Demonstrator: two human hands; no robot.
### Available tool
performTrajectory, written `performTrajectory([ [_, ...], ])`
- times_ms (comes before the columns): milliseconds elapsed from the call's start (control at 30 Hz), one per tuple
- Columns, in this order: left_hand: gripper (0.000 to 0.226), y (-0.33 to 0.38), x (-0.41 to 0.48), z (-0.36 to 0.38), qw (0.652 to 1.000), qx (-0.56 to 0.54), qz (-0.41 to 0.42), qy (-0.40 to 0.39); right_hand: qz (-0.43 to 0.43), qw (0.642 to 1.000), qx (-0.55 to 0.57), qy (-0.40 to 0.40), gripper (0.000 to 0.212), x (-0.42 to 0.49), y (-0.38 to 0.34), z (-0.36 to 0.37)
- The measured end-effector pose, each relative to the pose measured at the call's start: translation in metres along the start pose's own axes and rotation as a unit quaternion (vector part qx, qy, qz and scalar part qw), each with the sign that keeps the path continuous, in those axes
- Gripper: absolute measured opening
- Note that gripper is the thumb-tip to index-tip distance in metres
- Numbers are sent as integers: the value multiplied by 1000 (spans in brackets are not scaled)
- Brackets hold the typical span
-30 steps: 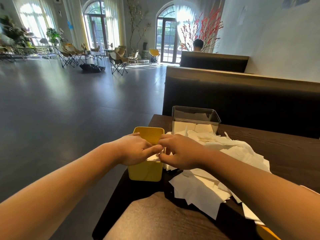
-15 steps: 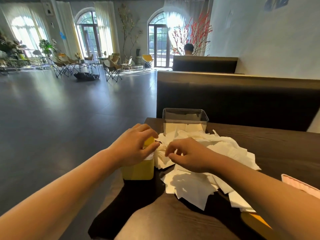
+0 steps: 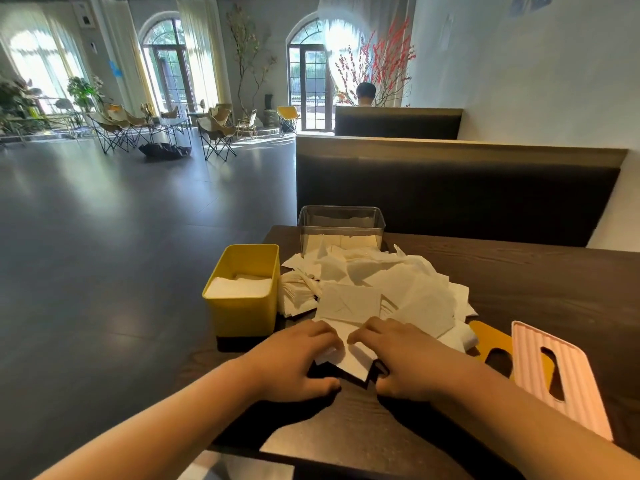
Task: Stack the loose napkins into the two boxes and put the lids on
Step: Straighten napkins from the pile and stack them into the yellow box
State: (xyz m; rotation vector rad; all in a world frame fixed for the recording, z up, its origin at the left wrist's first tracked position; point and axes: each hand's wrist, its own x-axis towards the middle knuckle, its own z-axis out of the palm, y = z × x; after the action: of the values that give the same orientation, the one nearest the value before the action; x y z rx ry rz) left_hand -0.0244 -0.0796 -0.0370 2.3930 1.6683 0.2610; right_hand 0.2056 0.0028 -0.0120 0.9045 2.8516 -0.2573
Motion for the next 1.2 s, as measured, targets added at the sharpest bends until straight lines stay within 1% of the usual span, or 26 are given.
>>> performTrajectory([
  [100,55,-3,1,5,999,-25,-16,24,-7,998,-3,58,61,0,4,8],
  [200,46,-3,3,11,998,-31,-28,49,-20,995,-12,93,45,3,2,15],
  [267,38,-4,5,15,995,-58,-39,68,-15,993,15,113,36,4,1,17],
  [333,34,-5,6,16,989,-102,-56,92,-3,990,49,131,31,4,2,15],
  [400,37,-7,8,19,981,-138,-63,123,5,986,72,151,28,7,5,12],
  [500,44,-6,17,19,972,-151,-68,164,19,977,129,168,26,13,5,4],
  [567,41,-2,24,14,963,-185,-71,184,23,969,161,187,22,18,3,-3],
  [667,20,0,34,1,928,-318,-87,175,42,952,216,215,20,27,-3,-15],
  [800,21,-4,40,-3,896,-393,-110,173,70,931,287,213,16,34,-3,-24],
  [833,21,-7,41,-1,882,-422,-118,174,76,924,305,217,15,35,-2,-24],
  [867,21,-8,40,0,858,-466,-125,174,83,917,323,220,14,36,0,-23],
  [967,26,-11,38,4,768,-605,-136,161,101,890,384,225,23,38,3,-20],
  [1000,26,-11,38,4,750,-627,-140,159,104,881,404,224,25,38,3,-19],
  [1033,25,-11,38,4,743,-634,-144,160,105,871,426,220,26,37,2,-18],
  [1067,23,-12,39,5,745,-629,-149,163,108,860,451,213,26,36,1,-18],
  [1200,27,-12,37,6,764,-609,-138,163,118,814,536,191,23,30,-1,-17],
])
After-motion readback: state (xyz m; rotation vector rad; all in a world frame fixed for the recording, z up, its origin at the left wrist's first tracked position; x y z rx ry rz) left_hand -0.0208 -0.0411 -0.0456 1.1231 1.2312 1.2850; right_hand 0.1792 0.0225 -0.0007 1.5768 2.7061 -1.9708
